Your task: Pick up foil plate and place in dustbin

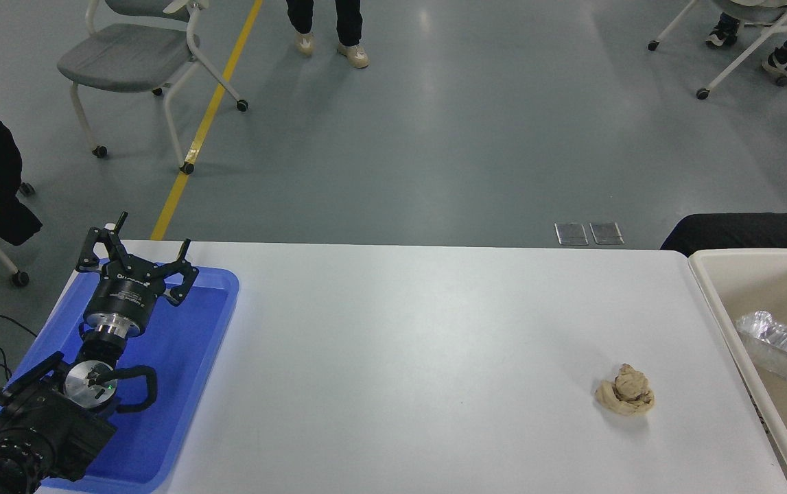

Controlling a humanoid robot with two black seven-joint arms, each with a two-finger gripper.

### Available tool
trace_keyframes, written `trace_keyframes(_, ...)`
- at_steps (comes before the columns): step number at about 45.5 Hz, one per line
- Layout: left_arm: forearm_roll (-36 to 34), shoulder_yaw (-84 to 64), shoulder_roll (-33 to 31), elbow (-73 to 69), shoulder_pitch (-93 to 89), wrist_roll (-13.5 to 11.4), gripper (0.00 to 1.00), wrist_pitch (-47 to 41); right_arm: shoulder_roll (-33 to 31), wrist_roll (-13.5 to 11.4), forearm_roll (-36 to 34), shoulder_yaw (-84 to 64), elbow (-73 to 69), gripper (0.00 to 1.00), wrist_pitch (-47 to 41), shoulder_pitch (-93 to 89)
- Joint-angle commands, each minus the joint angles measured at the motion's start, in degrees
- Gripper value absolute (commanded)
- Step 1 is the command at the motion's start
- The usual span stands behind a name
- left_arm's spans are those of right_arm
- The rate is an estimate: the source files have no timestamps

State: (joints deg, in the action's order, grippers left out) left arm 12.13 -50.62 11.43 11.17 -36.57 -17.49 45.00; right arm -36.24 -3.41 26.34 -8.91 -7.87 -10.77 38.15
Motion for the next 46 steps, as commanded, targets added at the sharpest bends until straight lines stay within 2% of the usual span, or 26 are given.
trace_keyframes(1,0.0,0.0,0.0,0.0,0.0,0.0,1.0,0.0,0.9,0.0,-0.2,0.5,-1.3,1.0,-0.6,0.7)
trace_keyframes(5,0.0,0.0,-0.1,0.2,-0.1,0.0,1.0,0.0,-0.1,0.0,0.8,-0.2,-6.5,1.0,-0.8,3.9)
trace_keyframes(12,0.0,0.0,-0.2,0.2,-0.1,0.0,1.0,0.0,-9.5,-0.4,5.9,-5.6,-21.4,1.0,-1.2,14.8)
trace_keyframes(18,-0.1,0.0,-0.3,0.0,-0.1,0.0,1.0,0.0,-15.2,-0.8,11.5,-15.4,-36.4,1.0,-2.3,29.2)
trace_keyframes(22,0.0,0.0,-0.3,0.2,-0.1,0.0,1.0,0.0,-16.2,-1.0,14.4,-23.2,-44.8,1.0,-4.3,40.0)
trace_keyframes(26,0.0,0.0,-0.3,0.2,-0.1,0.0,1.0,0.0,-15.3,-0.9,14.9,-30.8,-51.1,1.0,-7.1,50.1)
trace_keyframes(31,0.0,0.0,-0.3,0.0,-0.1,0.0,1.0,0.0,-11.1,-1.0,13.7,-37.4,-56.3,1.0,-12.4,59.6)
trace_keyframes(38,0.0,0.0,-0.2,0.0,0.0,0.0,1.0,0.0,-3.7,-1.0,9.5,-41.0,-60.3,1.0,-23.3,67.7)
trace_keyframes(46,0.0,0.0,0.0,0.0,0.1,0.0,1.0,0.0,4.3,-1.2,5.0,-42.8,-62.6,1.0,-29.4,72.4)
